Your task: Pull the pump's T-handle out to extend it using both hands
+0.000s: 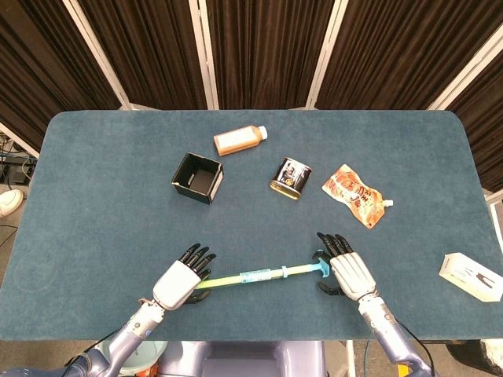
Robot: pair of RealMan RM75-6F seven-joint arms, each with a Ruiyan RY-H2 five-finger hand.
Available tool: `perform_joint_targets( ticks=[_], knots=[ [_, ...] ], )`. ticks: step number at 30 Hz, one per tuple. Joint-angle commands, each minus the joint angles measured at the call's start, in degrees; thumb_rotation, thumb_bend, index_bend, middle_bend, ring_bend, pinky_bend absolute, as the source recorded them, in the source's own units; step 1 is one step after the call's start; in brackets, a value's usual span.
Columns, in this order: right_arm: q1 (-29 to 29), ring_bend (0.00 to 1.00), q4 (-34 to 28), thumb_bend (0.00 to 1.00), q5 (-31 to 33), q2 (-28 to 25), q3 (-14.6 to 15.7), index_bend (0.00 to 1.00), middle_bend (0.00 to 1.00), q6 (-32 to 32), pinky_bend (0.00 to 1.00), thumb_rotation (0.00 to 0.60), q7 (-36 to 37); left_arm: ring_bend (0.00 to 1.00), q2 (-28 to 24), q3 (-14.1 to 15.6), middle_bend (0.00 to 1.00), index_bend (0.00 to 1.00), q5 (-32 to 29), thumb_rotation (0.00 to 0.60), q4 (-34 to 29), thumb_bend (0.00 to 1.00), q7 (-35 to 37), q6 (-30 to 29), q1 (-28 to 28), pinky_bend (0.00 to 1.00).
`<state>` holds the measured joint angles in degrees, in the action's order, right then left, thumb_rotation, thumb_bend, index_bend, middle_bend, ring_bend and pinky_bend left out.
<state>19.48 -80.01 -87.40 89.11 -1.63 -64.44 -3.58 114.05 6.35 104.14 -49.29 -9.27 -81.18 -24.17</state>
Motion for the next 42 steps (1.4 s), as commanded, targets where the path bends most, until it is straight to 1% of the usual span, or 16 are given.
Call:
perform_joint_targets(
  ticks=[1,6,16,20,26,28,35,39,42],
  knots=[
    [0.3,0.0,1.1,0.3,0.3,0.1,0.0,0.34,0.03,0.4,0.0,0.6,2.4,0.13,0.3,0.2,0.21,0.62,0.1,0.6,0.5,0.5,0.2,-0.1,0.0,0.15],
    [0.9,0.0,1.4,0.3,-0.1,-0.2,0.5,0.34,0.03,1.2,0.0,0.6,5.3,0.13,1.4,0.5,0.22,0.62,0.6,0.6,1.2,0.49,1.3,-0.9,-0.1,0.15],
    [1.6,0.0,2.0,0.31,0.5,-0.2,1.3,0.35,0.03,2.9,0.0,0.6,7.8,0.13,3.0,0.4,0.22,0.63,1.2,0.6,3.6,0.49,2.0,-2.4,-0.5,0.15],
    [1.9,0.0,1.8,0.33,0.9,-0.1,1.4,0.38,0.05,3.7,0.0,0.6,10.3,0.13,3.4,0.2,0.23,0.63,1.3,0.6,4.6,0.49,2.7,-3.2,-0.7,0.15],
    [2.1,0.0,2.1,0.34,0.9,0.1,1.7,0.41,0.06,4.3,0.0,0.6,14.9,0.13,3.7,-0.4,0.23,0.63,1.3,0.6,5.4,0.49,5.0,-4.8,-1.2,0.15],
    [2.2,0.0,2.4,0.34,0.5,0.2,1.8,0.43,0.07,4.1,0.0,0.6,15.8,0.13,3.7,-0.5,0.23,0.63,1.4,0.6,5.6,0.49,5.7,-5.1,-1.4,0.15],
    [2.0,0.0,3.5,0.35,-0.9,1.2,2.3,0.54,0.12,2.2,0.0,0.6,17.8,0.13,4.0,-0.5,0.24,0.63,1.4,0.6,6.3,0.49,6.3,-6.0,-1.5,0.15],
    [1.9,0.03,3.8,0.36,-1.5,1.3,2.5,0.63,0.17,1.3,0.0,0.6,19.6,0.13,4.4,-0.4,0.24,0.63,1.4,0.6,6.5,0.49,6.4,-6.4,-1.5,0.15],
    [1.6,0.04,3.8,0.37,-2.0,1.3,2.4,0.67,0.19,0.1,0.0,0.6,20.2,0.13,4.5,-0.3,0.24,0.63,1.5,0.6,6.7,0.49,6.3,-6.7,-1.4,0.15]
  ],
)
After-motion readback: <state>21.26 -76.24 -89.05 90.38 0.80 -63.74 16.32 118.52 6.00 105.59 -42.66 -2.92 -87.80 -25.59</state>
